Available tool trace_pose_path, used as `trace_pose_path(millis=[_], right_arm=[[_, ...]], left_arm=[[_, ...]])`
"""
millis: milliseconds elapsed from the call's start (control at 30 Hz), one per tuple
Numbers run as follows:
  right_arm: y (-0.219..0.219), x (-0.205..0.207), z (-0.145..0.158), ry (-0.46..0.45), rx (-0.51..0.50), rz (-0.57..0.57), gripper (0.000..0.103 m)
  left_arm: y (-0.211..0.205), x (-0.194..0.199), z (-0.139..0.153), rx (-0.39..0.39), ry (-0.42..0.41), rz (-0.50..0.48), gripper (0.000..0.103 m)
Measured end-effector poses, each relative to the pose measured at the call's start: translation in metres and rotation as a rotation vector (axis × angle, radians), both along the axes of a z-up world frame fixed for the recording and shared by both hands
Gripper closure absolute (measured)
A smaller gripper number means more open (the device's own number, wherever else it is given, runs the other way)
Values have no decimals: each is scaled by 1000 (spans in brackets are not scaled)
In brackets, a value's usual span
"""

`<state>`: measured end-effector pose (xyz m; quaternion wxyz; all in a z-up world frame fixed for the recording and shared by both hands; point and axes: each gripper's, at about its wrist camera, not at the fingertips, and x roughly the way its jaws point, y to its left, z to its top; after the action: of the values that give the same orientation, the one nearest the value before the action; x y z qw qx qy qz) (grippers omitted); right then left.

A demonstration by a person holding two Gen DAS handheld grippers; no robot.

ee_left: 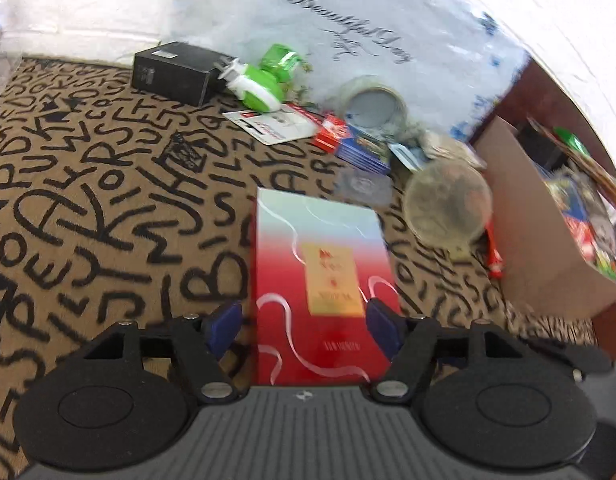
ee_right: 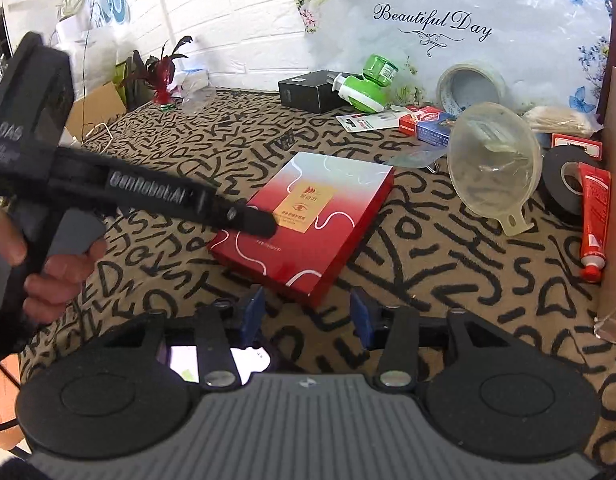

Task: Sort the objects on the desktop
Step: 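Grasp the red gift box with both tools from its two sides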

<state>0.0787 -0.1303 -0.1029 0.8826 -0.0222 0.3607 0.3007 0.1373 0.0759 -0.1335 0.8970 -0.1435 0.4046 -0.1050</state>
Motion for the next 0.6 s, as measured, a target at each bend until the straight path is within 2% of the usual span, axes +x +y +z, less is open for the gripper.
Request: trace_pose_path(millis=[133, 267, 433, 500, 600], right_arm=[[5, 7, -4, -11, -34, 56, 45], [16, 17, -10, -10, -65, 102, 45], [28, 30, -16, -32, -52, 131, 41], [35, 27, -16, -50, -81, 127, 37], [39, 19, -15, -82, -124, 138, 37]], left_arm=[[2, 17, -7, -11, 48, 1, 32], [0, 20, -9, 8, 26, -20, 31], [-4, 23, -10, 23, 16, -34, 33], [-8, 21, -8, 44, 9, -35, 33], [-11, 16, -3, 57, 4, -35, 35]])
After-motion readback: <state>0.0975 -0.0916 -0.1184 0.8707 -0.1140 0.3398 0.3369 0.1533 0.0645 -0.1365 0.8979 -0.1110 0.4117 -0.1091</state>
